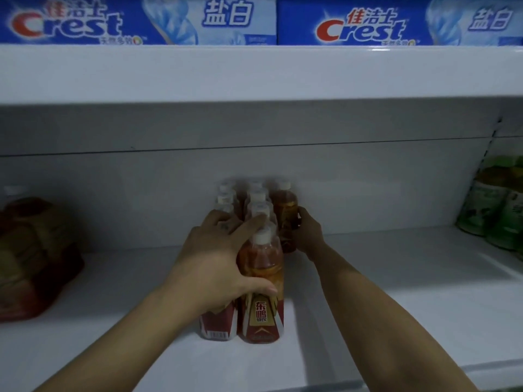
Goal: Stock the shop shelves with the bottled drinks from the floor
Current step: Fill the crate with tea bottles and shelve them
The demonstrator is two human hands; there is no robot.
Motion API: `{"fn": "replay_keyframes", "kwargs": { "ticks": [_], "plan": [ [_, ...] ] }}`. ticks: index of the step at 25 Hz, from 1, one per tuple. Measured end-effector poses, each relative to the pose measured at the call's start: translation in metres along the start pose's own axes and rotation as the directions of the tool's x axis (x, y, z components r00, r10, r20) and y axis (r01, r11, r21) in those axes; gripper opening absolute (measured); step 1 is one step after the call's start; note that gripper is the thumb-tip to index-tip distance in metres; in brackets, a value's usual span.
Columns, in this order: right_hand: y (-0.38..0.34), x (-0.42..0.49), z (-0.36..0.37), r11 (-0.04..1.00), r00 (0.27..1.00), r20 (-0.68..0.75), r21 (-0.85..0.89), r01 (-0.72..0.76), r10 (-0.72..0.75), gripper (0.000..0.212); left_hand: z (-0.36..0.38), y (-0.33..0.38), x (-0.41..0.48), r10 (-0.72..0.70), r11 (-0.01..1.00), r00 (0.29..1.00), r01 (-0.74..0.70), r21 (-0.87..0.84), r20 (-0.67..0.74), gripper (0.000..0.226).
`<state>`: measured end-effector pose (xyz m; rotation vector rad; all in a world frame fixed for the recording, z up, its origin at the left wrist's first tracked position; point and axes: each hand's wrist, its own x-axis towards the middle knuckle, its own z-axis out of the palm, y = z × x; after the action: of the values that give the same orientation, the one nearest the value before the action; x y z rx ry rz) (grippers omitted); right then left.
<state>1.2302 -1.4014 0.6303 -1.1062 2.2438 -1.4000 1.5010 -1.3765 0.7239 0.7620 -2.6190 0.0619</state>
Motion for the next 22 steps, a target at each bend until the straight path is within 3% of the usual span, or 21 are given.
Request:
{"fn": "replay_keyframes", "kwargs": {
  "ticks": [7, 13, 16, 18, 20, 22],
  "plan": [
    [-0.005, 0.001, 0.007, 0.999, 0.999, 0.03, -0.013, 0.038, -0.037, 0.049, 0.017, -0.003, -0.004, 0.031, 0.998, 0.983, -0.041, -0.053, -0.18, 0.097],
    [-0.008, -0.003, 0.015, 0.999, 0.995, 0.091, 0.025, 0.027, -0.029, 0.05, 0.043, -0.001, -0.021, -0.068, 0.94, 0.942, -0.05, -0.338, -0.329, 0.098],
    [-0.007, -0.019, 0.015, 0.993, 0.989, 0.144, 0.111, -0.051, 0.035, 0.058, 0.057, -0.002, -0.033, -0.265, 0.788, 0.931, 0.06, -0.613, -0.251, 0.128],
    [-0.009, -0.037, 0.02, 0.978, 0.994, 0.035, 0.179, -0.107, 0.103, 0.058, 0.061, -0.01, -0.04, -0.364, 0.592, 0.92, 0.106, -0.799, -0.147, 0.141],
    [-0.014, -0.05, 0.025, 0.964, 0.983, -0.13, 0.247, -0.097, 0.132, 0.033, 0.066, -0.023, -0.042, -0.356, 0.451, 0.932, 0.104, -0.886, -0.072, 0.147],
    [-0.023, -0.062, 0.029, 0.926, 0.988, -0.129, 0.376, -0.025, 0.079, 0.029, 0.069, -0.036, -0.041, -0.31, 0.393, 0.951, 0.126, -0.911, -0.002, 0.149]
  ]
}}
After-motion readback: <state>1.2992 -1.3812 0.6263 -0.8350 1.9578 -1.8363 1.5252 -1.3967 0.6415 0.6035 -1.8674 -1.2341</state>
